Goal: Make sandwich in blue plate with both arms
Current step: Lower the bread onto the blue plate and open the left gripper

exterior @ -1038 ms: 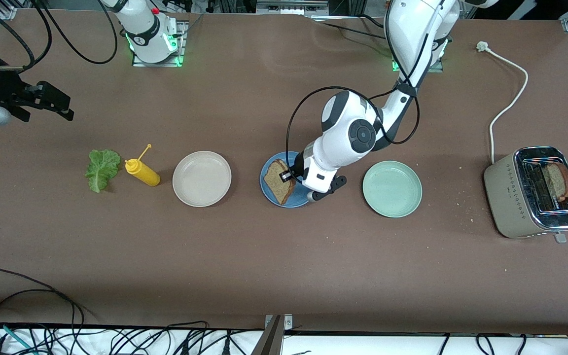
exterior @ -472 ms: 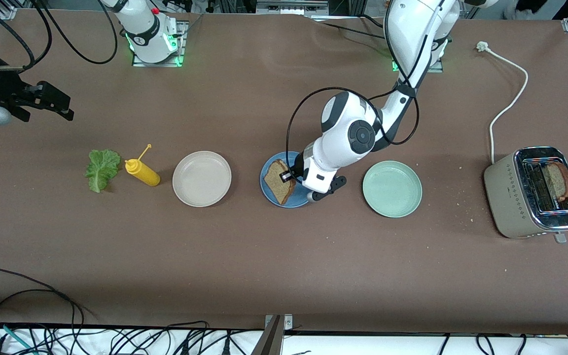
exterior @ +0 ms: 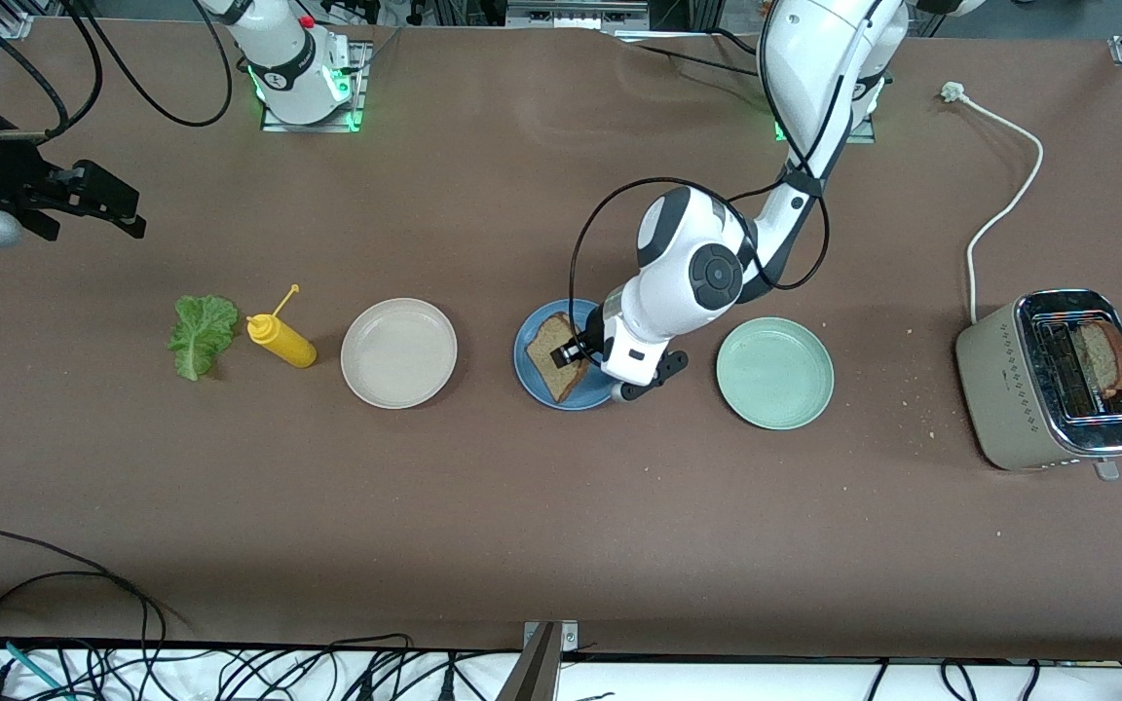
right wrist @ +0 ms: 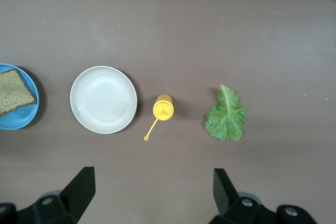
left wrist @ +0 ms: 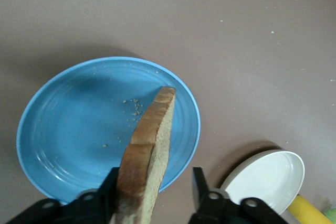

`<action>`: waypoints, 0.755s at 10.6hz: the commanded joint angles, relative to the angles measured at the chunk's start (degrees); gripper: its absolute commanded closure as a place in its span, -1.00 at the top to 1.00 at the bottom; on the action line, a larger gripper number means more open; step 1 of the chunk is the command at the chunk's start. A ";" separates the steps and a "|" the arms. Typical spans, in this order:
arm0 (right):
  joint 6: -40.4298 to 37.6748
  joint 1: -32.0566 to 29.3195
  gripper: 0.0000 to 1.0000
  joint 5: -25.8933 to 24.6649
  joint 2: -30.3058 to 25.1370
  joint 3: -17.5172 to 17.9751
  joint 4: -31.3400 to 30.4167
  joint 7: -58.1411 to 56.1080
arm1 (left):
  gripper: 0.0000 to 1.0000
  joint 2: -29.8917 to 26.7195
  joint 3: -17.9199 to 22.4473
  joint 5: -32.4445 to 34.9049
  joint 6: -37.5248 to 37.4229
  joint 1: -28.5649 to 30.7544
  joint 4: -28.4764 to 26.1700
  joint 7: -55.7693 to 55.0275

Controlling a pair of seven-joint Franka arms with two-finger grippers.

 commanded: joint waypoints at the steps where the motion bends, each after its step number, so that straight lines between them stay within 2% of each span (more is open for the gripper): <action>1: -0.42 -0.29 1.00 1.17 0.45 0.01 1.32 -0.03 | 1.00 0.38 0.79 3.52 -2.19 -0.27 -0.79 -0.14; 5: -0.42 -0.29 1.00 1.17 0.45 0.01 1.32 -0.03 | 1.00 0.39 0.97 11.60 -9.30 2.36 -0.79 -0.14; 8: -0.42 -0.29 1.00 1.17 0.45 0.01 1.32 0.06 | 1.00 -1.36 2.10 15.21 -15.62 4.03 -0.18 -0.14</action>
